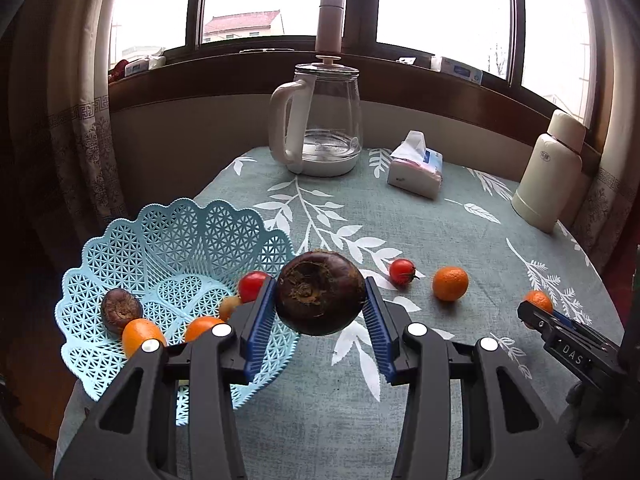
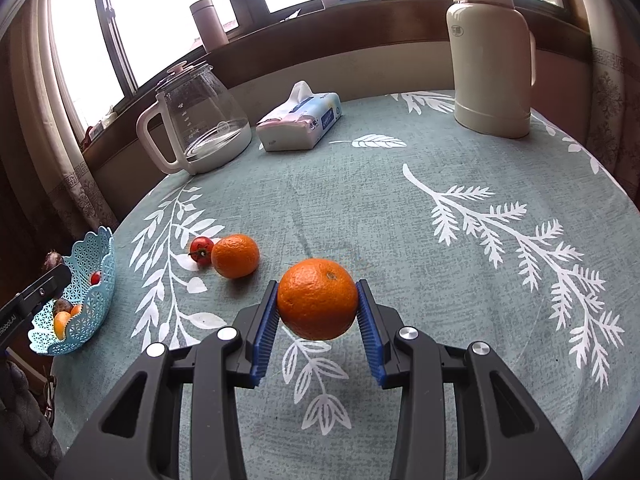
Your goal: Organize fruits
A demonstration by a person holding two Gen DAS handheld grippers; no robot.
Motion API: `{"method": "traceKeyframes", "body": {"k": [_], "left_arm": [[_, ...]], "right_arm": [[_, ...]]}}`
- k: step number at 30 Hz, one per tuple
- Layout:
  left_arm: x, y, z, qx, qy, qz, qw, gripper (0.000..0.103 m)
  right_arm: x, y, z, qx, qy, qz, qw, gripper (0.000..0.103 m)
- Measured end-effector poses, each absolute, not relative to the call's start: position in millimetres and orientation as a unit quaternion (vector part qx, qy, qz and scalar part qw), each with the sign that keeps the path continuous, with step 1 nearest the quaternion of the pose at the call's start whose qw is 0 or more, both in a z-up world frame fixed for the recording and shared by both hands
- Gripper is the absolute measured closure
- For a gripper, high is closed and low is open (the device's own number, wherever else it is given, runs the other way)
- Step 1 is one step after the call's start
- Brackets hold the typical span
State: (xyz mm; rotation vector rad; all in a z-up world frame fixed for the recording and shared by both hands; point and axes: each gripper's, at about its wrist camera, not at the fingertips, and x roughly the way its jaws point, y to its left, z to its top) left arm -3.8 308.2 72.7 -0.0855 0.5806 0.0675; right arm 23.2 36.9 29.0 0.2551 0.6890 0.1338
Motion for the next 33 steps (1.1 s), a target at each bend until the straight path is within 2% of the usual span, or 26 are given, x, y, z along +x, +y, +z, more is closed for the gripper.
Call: {"method": "traceKeyframes", "body": {"k": [16,20,23,29,33], "left_arm": [[-4.4,388.9,72.8,-0.109,0.272,0.101,0.951,0.057],[-11.6,406.9,76.3,-0.134,0.257,0.116,0.95,0.039],[-17.1,416.3,81.4,-0.141,0.249,0.117,0.951,0.038],[-29.9,433.4,88.2,-0.145,0.233,0.123,0.954,0.026],[-36.6,444.5,86.7,-0.146,0.231,0.131,0.953,0.025]], "right_arm": [[10.9,69.6,38.2,0.12,0.34,0.094,0.928,0.065],[9.5,82.7,43.6,0.113,0.339,0.104,0.928,0.065],[8.4,94.4,49.2,0.105,0.336,0.114,0.929,0.065],[8.0,125.4,64.4,0.087,0.331,0.147,0.928,0.065],[8.5,153.2,75.2,0.075,0.327,0.176,0.925,0.065]]}}
